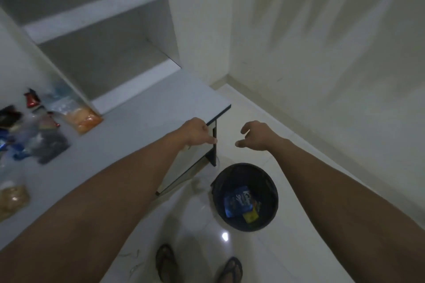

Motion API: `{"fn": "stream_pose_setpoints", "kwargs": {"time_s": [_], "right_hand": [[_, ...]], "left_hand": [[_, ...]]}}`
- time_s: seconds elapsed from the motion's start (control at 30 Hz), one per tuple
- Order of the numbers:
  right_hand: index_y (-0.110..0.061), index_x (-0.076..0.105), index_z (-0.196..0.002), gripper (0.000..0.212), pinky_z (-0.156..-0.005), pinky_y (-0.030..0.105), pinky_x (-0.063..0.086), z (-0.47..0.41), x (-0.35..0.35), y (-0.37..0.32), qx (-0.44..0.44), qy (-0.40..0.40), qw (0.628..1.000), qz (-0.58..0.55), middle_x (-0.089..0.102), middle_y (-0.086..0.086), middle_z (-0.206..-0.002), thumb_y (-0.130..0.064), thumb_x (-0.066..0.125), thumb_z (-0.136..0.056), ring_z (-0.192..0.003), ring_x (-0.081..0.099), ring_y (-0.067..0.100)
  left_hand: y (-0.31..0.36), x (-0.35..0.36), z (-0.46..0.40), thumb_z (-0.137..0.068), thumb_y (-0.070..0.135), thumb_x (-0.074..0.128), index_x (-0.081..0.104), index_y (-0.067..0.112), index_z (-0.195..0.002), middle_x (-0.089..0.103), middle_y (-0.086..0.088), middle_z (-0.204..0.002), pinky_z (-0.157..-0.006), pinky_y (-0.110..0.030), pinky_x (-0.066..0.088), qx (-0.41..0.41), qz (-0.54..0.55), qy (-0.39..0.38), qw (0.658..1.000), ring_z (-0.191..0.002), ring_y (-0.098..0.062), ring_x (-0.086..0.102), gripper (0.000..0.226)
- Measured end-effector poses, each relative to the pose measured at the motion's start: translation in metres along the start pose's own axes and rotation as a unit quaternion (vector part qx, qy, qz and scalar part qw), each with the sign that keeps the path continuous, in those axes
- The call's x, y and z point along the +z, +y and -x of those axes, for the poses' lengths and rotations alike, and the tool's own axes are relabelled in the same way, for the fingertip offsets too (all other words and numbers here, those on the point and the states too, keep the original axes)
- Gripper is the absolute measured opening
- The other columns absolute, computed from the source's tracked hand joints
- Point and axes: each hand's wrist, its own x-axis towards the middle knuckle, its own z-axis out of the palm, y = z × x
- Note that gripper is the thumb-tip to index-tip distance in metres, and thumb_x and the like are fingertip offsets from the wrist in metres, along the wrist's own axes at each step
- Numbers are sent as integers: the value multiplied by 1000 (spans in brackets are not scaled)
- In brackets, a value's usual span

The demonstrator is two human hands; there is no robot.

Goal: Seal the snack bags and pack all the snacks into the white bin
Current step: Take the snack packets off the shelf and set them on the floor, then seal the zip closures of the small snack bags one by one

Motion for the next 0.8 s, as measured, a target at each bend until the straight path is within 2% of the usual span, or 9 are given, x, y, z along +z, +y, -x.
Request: {"fn": "stream_pose_setpoints", "kwargs": {"time_s": [0.13,0.27,0.33,0.47,0.6,0.73,0.8], "right_hand": [[-8,54,-127,62,-92,34,45,6,-15,-66,-57,1,998,36,57,12,-127,-41,74,-78,-115,55,28],[-10,56,-126,62,-94,35,46,13,-12,-136,-104,-10,992,70,57,11,-127,-42,75,-76,-115,54,27],[-11,56,-126,62,-97,36,46,18,-3,-174,-124,-15,989,80,56,10,-128,-42,76,-75,-116,54,27],[-11,57,-125,61,-99,37,45,30,27,-256,-158,-32,982,97,58,8,-128,-41,77,-75,-115,55,26],[-13,59,-122,60,-96,36,47,43,71,-336,-188,-54,975,107,59,8,-125,-41,78,-73,-110,58,24],[-13,60,-121,59,-86,31,50,52,112,-406,-216,-70,968,110,61,8,-122,-40,80,-72,-105,60,23],[-13,60,-121,59,-82,30,50,56,131,-436,-232,-78,963,112,61,7,-121,-39,79,-72,-102,59,22]], "left_hand": [[-23,-50,43,-75,38,78,58,6,-119,58,-9,-110,-78,-33,52,-11,5,39,999,-100,-26,59,58],[-66,-96,90,-76,38,77,60,5,-117,61,-7,-98,-74,-34,52,-20,7,69,997,-88,-22,58,55],[-95,-117,116,-77,38,76,60,5,-116,63,-8,-101,-77,-36,53,-25,4,87,996,-88,-23,60,53],[-163,-154,169,-74,41,77,59,8,-120,62,-8,-113,-84,-37,56,-42,12,125,991,-97,-22,61,60],[-238,-182,220,-75,43,76,58,11,-118,59,-4,-109,-79,-32,54,-72,18,132,989,-93,-20,59,57],[-304,-206,262,-76,43,74,60,9,-111,60,-9,-110,-68,-30,52,-89,18,134,987,-85,-19,57,50],[-331,-216,280,-76,43,74,61,9,-113,60,-6,-105,-71,-33,54,-101,22,143,984,-87,-20,60,52]]}}
